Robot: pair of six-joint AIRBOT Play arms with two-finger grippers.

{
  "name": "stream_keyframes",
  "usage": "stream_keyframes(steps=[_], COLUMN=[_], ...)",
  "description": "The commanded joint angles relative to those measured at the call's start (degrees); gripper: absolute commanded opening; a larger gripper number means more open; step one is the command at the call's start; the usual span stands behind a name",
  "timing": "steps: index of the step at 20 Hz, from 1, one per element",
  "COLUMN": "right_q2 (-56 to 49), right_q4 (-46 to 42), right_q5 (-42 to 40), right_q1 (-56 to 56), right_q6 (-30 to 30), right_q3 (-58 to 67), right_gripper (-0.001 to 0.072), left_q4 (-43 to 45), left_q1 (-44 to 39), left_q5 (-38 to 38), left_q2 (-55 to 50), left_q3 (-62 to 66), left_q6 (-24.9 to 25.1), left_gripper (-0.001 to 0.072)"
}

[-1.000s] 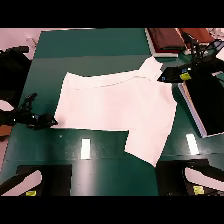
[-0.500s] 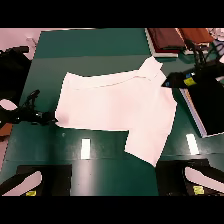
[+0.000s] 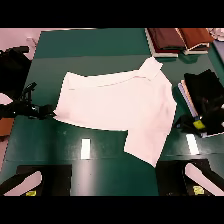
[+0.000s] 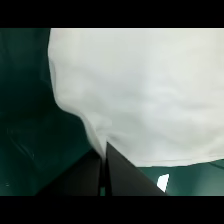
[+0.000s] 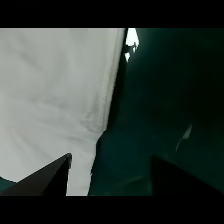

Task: Fold the shirts.

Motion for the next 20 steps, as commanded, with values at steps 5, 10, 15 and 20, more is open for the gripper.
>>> stream_keyframes(steps=[5,10,15,20], right_q2=[0.66,1.07,9.75,15.78], right_q4=[8.35,8.61,8.55,8.50], right_q5=[-13.14,-15.56,-15.61,-16.15], right_q1=[7.21,13.42,15.39,11.06], right_q6=[-1.11,-1.22,-1.20,-1.20], right_q3=[-7.23,-4.20,13.99,45.97], right_gripper=[0.0483,0.0019,0.0019,0.0019], left_q4=[-0.02,0.04,0.09,0.04], left_q1=[-0.02,-0.02,-0.02,-0.02], left_q5=[0.09,-0.72,-1.11,0.13], left_q2=[0.04,0.04,9.94,23.85], left_q3=[0.26,0.55,10.25,34.80], left_q6=[0.00,0.20,-1.20,-4.07], left_gripper=[0.0026,0.0025,0.0024,0.0025])
